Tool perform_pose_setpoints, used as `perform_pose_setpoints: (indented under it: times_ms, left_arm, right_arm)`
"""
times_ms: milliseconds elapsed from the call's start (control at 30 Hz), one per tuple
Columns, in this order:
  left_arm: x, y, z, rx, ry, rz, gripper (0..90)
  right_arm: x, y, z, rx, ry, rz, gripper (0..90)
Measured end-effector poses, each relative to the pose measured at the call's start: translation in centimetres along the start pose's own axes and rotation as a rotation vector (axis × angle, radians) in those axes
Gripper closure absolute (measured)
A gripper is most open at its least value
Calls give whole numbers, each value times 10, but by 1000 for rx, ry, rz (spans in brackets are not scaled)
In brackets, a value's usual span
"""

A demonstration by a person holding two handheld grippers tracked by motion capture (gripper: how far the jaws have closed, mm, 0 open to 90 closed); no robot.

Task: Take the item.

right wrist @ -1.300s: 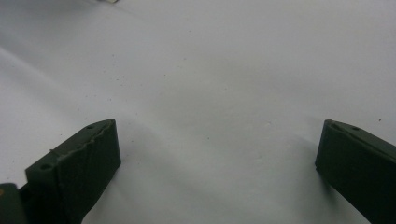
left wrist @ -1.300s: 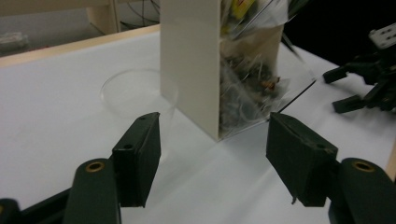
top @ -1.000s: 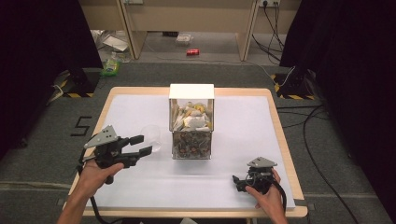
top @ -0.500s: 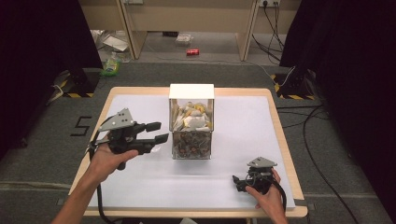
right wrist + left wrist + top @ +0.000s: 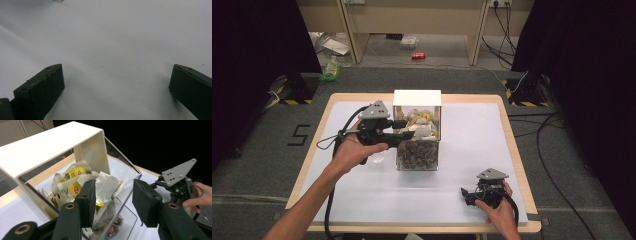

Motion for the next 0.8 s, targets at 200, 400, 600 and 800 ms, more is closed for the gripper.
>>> perform_pose_setpoints:
  times_ms: [200,400,600,800]
  left_arm:
    - [3,14,4,43,28,39,592]
    - [4,26,11,38,8,71,641]
    - [5,33,15,31,-7,87,642]
    - [3,40,17,33,-17,117,560]
  right_arm:
    - [0,0,0,0,0,0,5]
    - [0,0,0,0,0,0,5]
    - [0,0,0,0,-1,0,6]
    - [0,0,0,0,-1,0,6]
Point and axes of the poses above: each handheld gripper's, and its own axes: y roughly forward along the jaws, x roughly out of its top, z roughly to its left, the point moved 5 cm from there along y, roughly forward along the jaws, and after that the axes turned 5 degrees about z, right-handed, at the moved point
